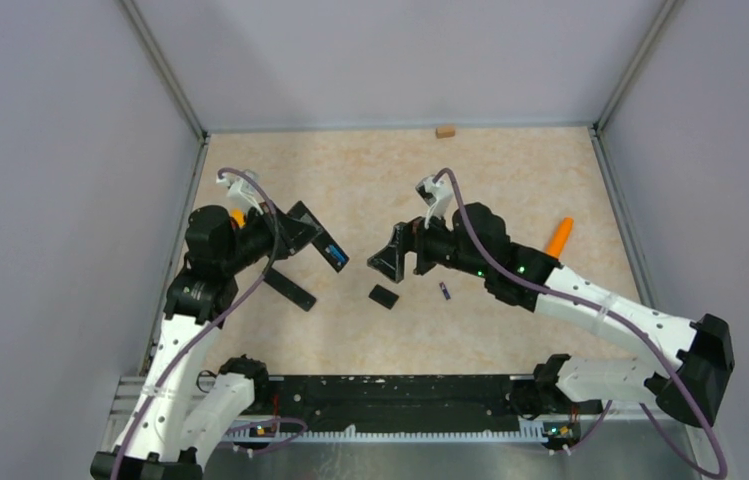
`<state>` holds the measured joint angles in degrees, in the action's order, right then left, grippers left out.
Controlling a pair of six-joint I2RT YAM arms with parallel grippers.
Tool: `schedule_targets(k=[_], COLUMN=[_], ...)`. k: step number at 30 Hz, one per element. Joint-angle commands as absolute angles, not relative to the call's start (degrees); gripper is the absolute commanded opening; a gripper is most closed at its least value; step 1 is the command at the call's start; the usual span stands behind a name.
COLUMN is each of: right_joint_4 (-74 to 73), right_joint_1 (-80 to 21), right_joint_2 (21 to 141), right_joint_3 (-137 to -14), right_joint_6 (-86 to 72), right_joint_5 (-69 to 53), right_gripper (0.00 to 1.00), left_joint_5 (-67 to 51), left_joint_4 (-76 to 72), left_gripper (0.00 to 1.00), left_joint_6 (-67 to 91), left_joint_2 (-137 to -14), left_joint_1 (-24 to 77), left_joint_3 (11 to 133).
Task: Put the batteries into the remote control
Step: Load the battery into the remote control, then pick up the battery cover at the center of the board.
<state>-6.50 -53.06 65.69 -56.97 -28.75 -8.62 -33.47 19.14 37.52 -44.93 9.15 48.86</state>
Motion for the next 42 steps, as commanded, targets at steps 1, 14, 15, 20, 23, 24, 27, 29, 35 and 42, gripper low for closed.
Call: schedule_targets(k=[1, 14, 15, 20, 23, 24, 27, 29, 35, 42], right_joint_4=[-9.9, -23.8, -23.6, -23.7, -23.3, -23.1, -22.1, -22.0, -23.2, -24.7], right_joint_1=[-52.6, -52.8, -52.8, -52.8, -53.3, -53.5, -54.5, -54.7, -55.1, -55.1], right_joint_2=[65.6, 98.4, 99.1, 101.0, 101.4, 101.4, 101.5, 102.2, 104.9, 107.0], right_joint_3=[-51.8, -66.7, -66.9, -67.1, -66.8, -66.7, -66.3, -66.6, -68.6, -70.1], right_joint_6=[-23.2, -2.6, -2.2, -0.4, 2.2, 2.6, 3.8, 4.0, 3.2, 1.4], right_joint_5=[4.2, -3.2, -3.3, -3.3, -3.9, -3.7, -3.7, -4.3, -4.9, -3.0], right_gripper=[0.99, 0.63, 0.64, 0.69, 0.71, 0.73, 0.77, 0.79, 0.75, 0.51], left_joint_5=[-20.5, -14.1, -14.1, -13.8, -12.3, -11.4, -8.2, -6.4, -4.7, -5.2], left_joint_4=[20.8, 22.6, 22.7, 22.5, 22.3, 22.2, 22.2, 22.3, 22.3, 22.4], left_gripper=[0.0, 0.0, 0.0, 0.0, 0.0, 0.0, 0.0, 0.0, 0.0, 0.0], left_joint_6=[34.4, 31.9, 31.8, 31.8, 32.1, 32.2, 32.9, 33.4, 33.6, 33.6], left_joint_2=[-43.2, -44.7, -44.9, -46.0, -46.4, -46.4, -46.4, -46.2, -46.1, -46.3], left_joint_1=[9.0, 8.6, 8.5, 8.4, 8.3, 8.3, 8.1, 8.1, 7.9, 7.8], left_joint_3=[48.1, 48.3, 48.4, 48.8, 49.0, 49.1, 49.2, 49.1, 49.2, 49.1])
